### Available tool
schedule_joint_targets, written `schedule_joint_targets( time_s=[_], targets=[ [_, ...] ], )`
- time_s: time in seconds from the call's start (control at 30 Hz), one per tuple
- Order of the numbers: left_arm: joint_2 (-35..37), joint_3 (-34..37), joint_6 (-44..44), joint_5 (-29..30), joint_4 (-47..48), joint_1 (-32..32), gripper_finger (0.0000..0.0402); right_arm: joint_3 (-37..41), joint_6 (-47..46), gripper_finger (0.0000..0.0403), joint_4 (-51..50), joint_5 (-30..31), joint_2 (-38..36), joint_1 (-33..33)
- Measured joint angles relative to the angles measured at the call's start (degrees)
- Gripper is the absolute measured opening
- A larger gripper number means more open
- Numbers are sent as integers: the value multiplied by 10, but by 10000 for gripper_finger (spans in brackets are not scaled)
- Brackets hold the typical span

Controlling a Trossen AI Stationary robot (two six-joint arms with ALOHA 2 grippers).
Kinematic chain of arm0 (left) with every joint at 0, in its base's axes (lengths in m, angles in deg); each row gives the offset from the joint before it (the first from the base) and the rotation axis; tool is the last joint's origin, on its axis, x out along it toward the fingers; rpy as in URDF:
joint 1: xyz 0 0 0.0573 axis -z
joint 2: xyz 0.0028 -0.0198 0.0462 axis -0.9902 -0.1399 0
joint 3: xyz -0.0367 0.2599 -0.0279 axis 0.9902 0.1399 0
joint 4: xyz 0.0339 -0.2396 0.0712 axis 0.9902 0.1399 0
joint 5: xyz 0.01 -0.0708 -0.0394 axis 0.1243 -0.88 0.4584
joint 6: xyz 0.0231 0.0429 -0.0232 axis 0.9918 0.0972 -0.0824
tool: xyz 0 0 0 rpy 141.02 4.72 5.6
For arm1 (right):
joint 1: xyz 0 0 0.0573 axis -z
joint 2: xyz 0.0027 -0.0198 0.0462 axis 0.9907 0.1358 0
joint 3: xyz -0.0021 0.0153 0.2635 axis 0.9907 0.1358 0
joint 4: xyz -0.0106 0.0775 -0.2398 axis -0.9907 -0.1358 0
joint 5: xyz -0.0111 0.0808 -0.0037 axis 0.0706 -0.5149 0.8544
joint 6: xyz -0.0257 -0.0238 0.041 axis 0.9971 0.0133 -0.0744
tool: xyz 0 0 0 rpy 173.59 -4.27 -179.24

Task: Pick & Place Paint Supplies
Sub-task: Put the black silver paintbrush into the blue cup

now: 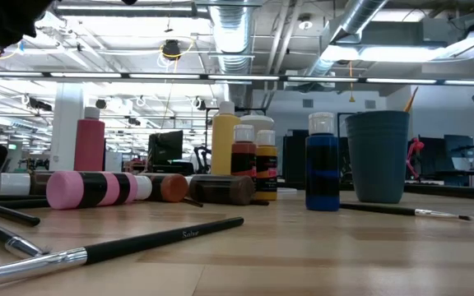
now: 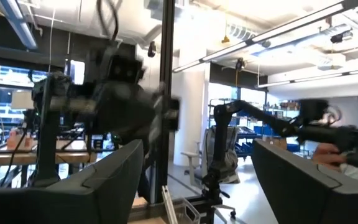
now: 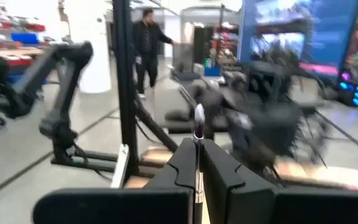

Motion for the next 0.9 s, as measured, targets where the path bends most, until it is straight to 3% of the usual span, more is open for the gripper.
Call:
schedule_joint_targets(
  time_s=[0.13,0.33,0.47,0.63,0.9],
  targets=[
    [-1,0,0,2,1,0,285,102,-7,0,74,71,-58,-1],
    [-1,0,12,15,1,0,285,217,6,0,81,282,-153,-37],
    [-1,0,15,27,1,0,285,260,30,0,82,426,-196,-75],
    [-1,0,15,30,2,0,285,294,22,0,80,560,-207,-110],
    [-1,0,15,30,3,0,285,330,-79,0,17,659,-202,-135]
  ],
)
